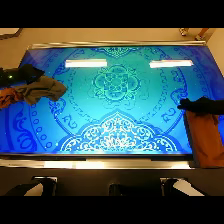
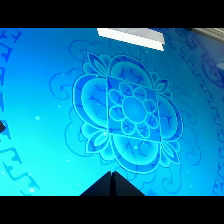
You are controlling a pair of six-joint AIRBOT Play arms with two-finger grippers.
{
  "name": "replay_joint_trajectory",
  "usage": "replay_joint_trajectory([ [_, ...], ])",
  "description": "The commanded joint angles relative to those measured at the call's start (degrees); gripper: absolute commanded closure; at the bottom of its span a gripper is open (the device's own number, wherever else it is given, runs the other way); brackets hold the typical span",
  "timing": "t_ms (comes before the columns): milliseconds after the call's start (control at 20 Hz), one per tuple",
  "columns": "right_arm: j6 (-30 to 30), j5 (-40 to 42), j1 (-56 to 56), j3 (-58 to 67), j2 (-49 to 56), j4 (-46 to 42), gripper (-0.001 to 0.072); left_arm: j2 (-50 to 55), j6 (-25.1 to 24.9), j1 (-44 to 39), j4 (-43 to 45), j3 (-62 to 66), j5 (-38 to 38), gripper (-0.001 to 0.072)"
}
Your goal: Fold the shirts.
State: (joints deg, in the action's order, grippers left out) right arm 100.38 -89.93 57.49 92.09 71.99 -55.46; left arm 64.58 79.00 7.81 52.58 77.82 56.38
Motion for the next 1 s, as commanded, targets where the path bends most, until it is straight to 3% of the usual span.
replay_joint_trajectory([
  [0, 2.5, -9.0, 4.1, 0.0, -2.2, -11.3, 0.0676, -0.1, -0.4, 0.0, -0.1, 0.0, 0.0, 0.0681],
  [200, 2.5, -10.1, 4.1, -8.7, -4.3, -24.8, 0.0676, -0.1, -0.6, 0.0, 0.0, 0.0, 0.2, 0.0681],
  [400, 3.1, -1.2, 4.1, -29.1, -10.3, -33.7, 0.0676, -0.1, -0.5, 0.0, 0.0, 0.0, 0.7, 0.0681],
  [550, 4.5, 7.0, 4.1, -40.0, -11.8, -32.8, 0.0675, -0.1, -0.6, 0.0, 0.0, 0.0, 0.8, 0.0681],
  [750, 5.2, 10.6, 4.1, -43.9, -11.8, -33.5, 0.0673, -0.1, -0.5, 0.0, -0.1, 0.0, 1.3, 0.0681],
  [800, 5.6, 11.1, 4.1, -43.8, -11.8, -33.5, 0.0583, 0.0, -0.5, 0.0, 0.0, 0.0, 1.3, 0.0681],
  [850, 5.5, 11.8, 4.1, -43.8, -11.8, -33.5, 0.0319, 0.0, -0.5, 0.0, 0.0, 0.0, 1.3, 0.0681],
  [900, 5.3, 12.0, 4.1, -43.5, -11.9, -33.3, 0.0138, -0.1, -0.5, 0.0, -0.1, 0.0, 1.3, 0.0681],
  [950, 3.7, 10.8, 4.1, -42.4, -12.0, -33.5, 0.0105, -0.1, -0.5, 0.0, -0.1, 0.1, 1.3, 0.0681],
])
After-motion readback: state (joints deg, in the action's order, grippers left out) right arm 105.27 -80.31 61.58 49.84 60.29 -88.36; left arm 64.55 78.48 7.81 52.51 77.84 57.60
